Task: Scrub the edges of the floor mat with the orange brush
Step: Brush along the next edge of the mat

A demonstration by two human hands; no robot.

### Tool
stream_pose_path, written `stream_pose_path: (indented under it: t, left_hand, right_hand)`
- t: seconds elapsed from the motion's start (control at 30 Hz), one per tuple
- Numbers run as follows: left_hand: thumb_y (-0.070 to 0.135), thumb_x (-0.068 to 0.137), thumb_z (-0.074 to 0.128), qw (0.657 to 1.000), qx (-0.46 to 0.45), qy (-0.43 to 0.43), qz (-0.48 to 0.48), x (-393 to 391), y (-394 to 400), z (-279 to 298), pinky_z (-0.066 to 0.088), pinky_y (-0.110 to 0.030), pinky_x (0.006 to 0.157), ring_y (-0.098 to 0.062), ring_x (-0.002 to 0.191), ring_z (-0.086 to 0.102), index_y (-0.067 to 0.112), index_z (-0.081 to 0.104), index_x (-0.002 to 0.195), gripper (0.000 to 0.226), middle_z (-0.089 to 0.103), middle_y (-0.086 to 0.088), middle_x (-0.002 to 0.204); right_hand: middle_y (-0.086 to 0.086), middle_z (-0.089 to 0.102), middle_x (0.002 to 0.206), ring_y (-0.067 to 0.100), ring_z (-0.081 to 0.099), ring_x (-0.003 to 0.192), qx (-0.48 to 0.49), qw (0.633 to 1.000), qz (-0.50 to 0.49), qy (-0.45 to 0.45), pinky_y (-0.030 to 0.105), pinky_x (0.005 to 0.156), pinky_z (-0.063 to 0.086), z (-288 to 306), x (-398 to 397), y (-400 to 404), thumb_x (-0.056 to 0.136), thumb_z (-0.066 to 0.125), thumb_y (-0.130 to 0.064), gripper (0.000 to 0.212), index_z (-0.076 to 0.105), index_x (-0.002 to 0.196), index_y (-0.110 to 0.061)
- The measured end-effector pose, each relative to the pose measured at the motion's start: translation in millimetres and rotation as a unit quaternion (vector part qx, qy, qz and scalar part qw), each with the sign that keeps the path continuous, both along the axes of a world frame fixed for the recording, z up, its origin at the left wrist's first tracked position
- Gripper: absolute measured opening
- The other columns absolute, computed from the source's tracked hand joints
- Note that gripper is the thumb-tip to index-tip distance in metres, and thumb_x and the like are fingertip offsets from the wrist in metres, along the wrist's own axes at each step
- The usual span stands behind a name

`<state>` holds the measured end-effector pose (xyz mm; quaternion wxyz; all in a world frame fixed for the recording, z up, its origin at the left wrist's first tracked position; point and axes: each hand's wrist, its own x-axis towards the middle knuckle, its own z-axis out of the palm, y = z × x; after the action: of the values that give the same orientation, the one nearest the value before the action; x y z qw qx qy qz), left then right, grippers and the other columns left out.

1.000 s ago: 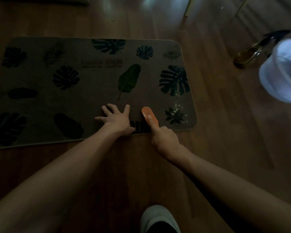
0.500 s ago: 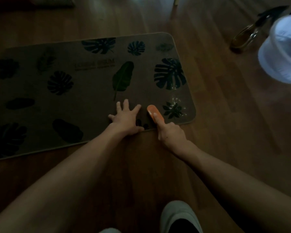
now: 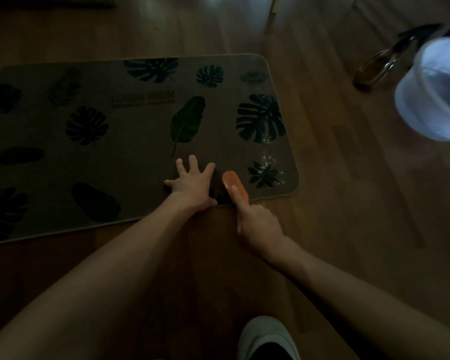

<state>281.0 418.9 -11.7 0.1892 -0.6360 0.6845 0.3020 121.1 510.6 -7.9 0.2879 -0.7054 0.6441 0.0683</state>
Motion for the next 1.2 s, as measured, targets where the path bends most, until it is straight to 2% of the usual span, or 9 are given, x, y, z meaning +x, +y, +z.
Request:
stream_pose_path:
  t: [0.1, 0.27, 0.43, 0.6, 0.77, 0.9, 0.97, 1.07, 1.2]
  left_hand:
    - [0.04, 0.081, 0.077, 1.0, -0.005, -0.005, 0.004, -1.4, 0.9, -0.1, 0.022, -0.076, 0.107, -0.045, 0.148, -0.011, 0.041, 0.008, 0.155, 0.101, -0.013, -0.01, 0.164]
    - [0.039, 0.082, 0.077, 1.0, -0.005, 0.002, 0.005, -1.6, 0.8, 0.2, 0.021, -0.077, 0.107, -0.045, 0.148, -0.011, 0.041, 0.01, 0.154, 0.099, -0.012, -0.01, 0.163]
    - [0.039, 0.081, 0.078, 1.0, -0.003, 0.0, 0.005, -2.2, 1.2, -0.4, 0.02, -0.077, 0.107, -0.045, 0.148, -0.011, 0.042, 0.01, 0.153, 0.099, -0.011, -0.01, 0.163]
    - [0.039, 0.082, 0.077, 1.0, 0.002, 0.003, 0.011, -1.1, 2.3, 2.0, 0.019, -0.076, 0.108, -0.044, 0.148, -0.013, 0.043, 0.006, 0.154, 0.101, -0.013, -0.009, 0.163]
    - [0.039, 0.082, 0.077, 0.999, 0.019, -0.026, 0.018, -4.6, 1.7, 5.3, 0.018, -0.076, 0.109, -0.044, 0.148, -0.013, 0.043, 0.002, 0.155, 0.105, -0.016, -0.009, 0.163]
    - [0.034, 0.083, 0.075, 0.994, 0.007, -0.093, -0.057, -32.5, -1.8, 14.7, 0.014, -0.075, 0.111, -0.048, 0.147, -0.011, 0.035, -0.001, 0.157, 0.106, -0.014, -0.014, 0.164]
    - [0.033, 0.083, 0.075, 0.992, -0.011, -0.066, -0.106, -50.4, -7.7, 16.9, 0.015, -0.07, 0.114, -0.044, 0.148, -0.012, 0.029, 0.0, 0.158, 0.106, -0.015, -0.01, 0.164]
    - [0.047, 0.081, 0.076, 0.992, -0.011, -0.025, -0.122, -64.1, -14.2, 10.6, 0.019, -0.067, 0.115, -0.04, 0.15, -0.01, 0.025, 0.0, 0.158, 0.11, -0.013, -0.006, 0.165]
    - [0.057, 0.074, 0.079, 0.989, -0.02, -0.043, -0.139, -62.5, -11.7, -1.7, 0.023, -0.07, 0.11, -0.038, 0.15, -0.007, 0.029, -0.002, 0.158, 0.119, -0.012, -0.003, 0.165]
  right_hand:
    - [0.02, 0.063, 0.1, 0.035, 0.064, 0.084, -0.002, 1.0, 0.018, -0.007, 0.041, 0.07, 0.05, -3.4, -4.9, 23.8, 0.104, 0.039, -0.023, 0.072, -0.005, 0.159, -0.035]
    - [0.015, 0.055, 0.092, 0.034, 0.063, 0.085, -0.009, 1.0, 0.01, 0.003, 0.036, 0.066, 0.042, -7.4, -1.4, -11.3, 0.103, 0.043, -0.027, 0.073, -0.003, 0.158, -0.038]
    - [0.014, 0.054, 0.09, 0.03, 0.055, 0.073, 0.007, 1.0, -0.022, -0.003, 0.04, 0.069, 0.048, -10.4, 3.6, -41.9, 0.103, 0.044, -0.032, 0.073, -0.005, 0.157, -0.041]
    - [0.014, 0.054, 0.095, 0.028, 0.052, 0.072, 0.027, 0.999, -0.036, -0.008, 0.039, 0.068, 0.046, -4.0, 6.1, -69.8, 0.101, 0.046, -0.041, 0.071, 0.002, 0.157, -0.042]
    - [0.016, 0.058, 0.096, 0.027, 0.052, 0.07, 0.015, 1.0, -0.02, 0.014, 0.038, 0.064, 0.044, 4.2, -22.2, -26.0, 0.104, 0.041, -0.031, 0.068, 0.0, 0.157, -0.041]
    - [0.019, 0.063, 0.096, 0.034, 0.062, 0.077, 0.016, 0.999, -0.034, 0.036, 0.041, 0.065, 0.05, 3.5, -55.1, -2.7, 0.106, 0.036, -0.033, 0.064, 0.0, 0.157, -0.041]
    - [0.02, 0.063, 0.098, 0.035, 0.064, 0.079, 0.009, 0.998, -0.045, 0.042, 0.04, 0.066, 0.05, 4.2, -61.2, -0.3, 0.106, 0.036, -0.034, 0.063, 0.001, 0.158, -0.041]
    - [0.019, 0.061, 0.096, 0.034, 0.061, 0.077, 0.008, 0.997, -0.056, 0.045, 0.039, 0.064, 0.047, 2.5, -58.4, -5.1, 0.105, 0.038, -0.034, 0.064, 0.002, 0.158, -0.04]
    - [0.014, 0.054, 0.091, 0.033, 0.058, 0.077, 0.01, 0.996, -0.086, 0.036, 0.037, 0.065, 0.043, -3.5, -59.2, -27.1, 0.105, 0.038, -0.035, 0.064, 0.002, 0.158, -0.041]
